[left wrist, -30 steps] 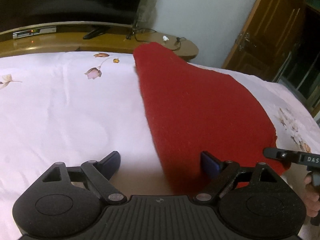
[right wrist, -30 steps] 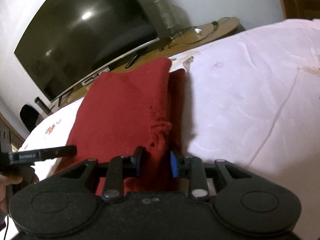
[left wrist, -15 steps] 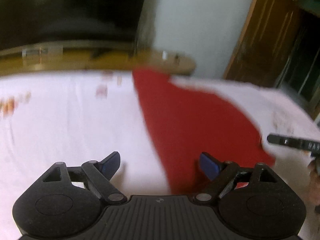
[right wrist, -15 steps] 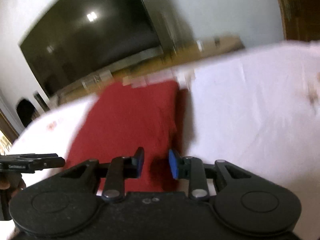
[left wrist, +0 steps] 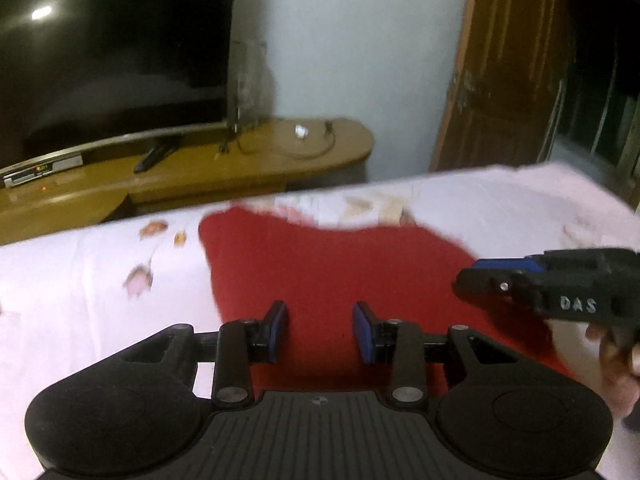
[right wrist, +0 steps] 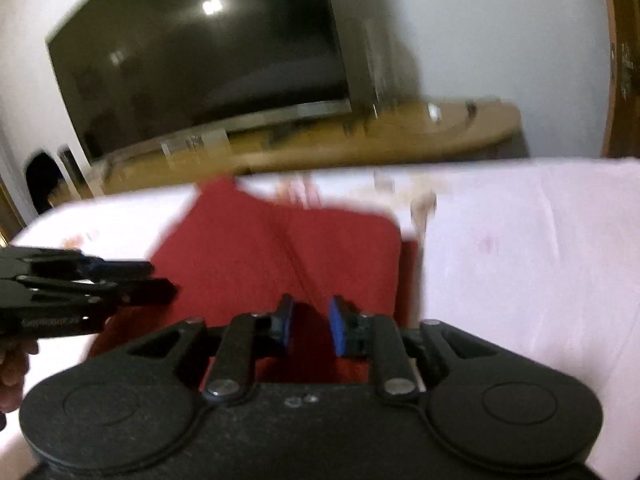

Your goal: Fold small clothes

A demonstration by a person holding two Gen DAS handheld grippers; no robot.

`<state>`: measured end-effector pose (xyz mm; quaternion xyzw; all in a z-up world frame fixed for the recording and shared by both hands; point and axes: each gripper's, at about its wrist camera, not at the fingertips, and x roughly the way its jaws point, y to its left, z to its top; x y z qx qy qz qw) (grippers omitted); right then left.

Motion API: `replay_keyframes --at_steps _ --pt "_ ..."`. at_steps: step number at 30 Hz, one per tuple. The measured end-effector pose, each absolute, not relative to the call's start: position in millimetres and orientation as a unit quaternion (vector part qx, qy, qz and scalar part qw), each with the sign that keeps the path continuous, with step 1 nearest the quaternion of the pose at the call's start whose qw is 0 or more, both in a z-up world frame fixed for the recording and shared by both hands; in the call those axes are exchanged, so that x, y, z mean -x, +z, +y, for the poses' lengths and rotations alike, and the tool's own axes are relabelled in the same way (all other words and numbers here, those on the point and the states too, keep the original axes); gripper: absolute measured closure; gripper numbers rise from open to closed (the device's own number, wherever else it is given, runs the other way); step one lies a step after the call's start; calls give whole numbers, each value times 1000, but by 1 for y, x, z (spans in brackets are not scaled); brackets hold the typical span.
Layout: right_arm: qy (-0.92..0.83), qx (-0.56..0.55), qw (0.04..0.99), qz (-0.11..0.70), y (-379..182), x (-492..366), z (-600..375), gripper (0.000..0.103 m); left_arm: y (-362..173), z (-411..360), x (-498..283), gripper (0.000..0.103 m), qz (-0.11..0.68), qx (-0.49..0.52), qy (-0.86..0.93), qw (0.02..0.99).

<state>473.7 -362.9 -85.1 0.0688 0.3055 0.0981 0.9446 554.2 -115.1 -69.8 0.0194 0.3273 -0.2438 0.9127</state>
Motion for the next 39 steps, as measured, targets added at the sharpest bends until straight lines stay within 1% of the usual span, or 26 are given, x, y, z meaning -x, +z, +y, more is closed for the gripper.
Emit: replay_keyframes --at_steps 2,3,6,7,9,10,11,14,18,20,22,27,35,37,38,39 --pt "94 -66 953 280 -74 -480 -368 74 -68 -122 -571 66 323 -15 -237 916" --pt "95 -72 954 276 -71 -487 -371 76 -72 -127 -583 66 327 -12 -235 915" --pt "93 -74 953 279 -73 -518 -374 76 -101 -142 -615 66 356 -21 -214 910" --pt "93 -73 947 298 -80 -531 -373 78 -113 -144 -618 65 361 -20 -205 910" --pt "90 -63 924 366 -108 -548 -369 78 -120 -148 -613 64 344 -18 -197 918" --pt "92 -54 934 342 -114 -543 -369 78 -119 -150 -612 64 343 -25 -196 918" --pt "92 -49 937 334 -116 -540 -368 78 -119 -150 -612 64 343 -25 -198 918" --pt "91 -59 939 326 -119 -538 -370 77 -118 -144 -616 64 346 -16 -205 915" --pt "84 -52 941 323 -114 -537 -368 72 -107 -145 -607 63 344 -27 -201 917" --pt "83 -56 945 310 -102 -530 -367 68 -98 -143 -601 61 342 -25 -202 917" --pt "87 -60 951 291 -90 -521 -368 67 -90 -143 -595 51 337 -23 -206 918" --pt "97 -62 958 263 -69 -501 -364 67 -77 -145 -577 50 321 -26 -214 922" --pt "101 -53 961 253 -70 -483 -354 68 -79 -146 -556 49 319 -30 -213 923" --pt "99 -53 960 256 -75 -479 -353 65 -88 -146 -554 43 327 -36 -210 921" --pt "95 -48 956 272 -83 -481 -352 65 -93 -148 -554 42 329 -45 -211 919" --pt "89 -36 948 302 -93 -487 -349 64 -97 -151 -552 38 328 -58 -214 918"
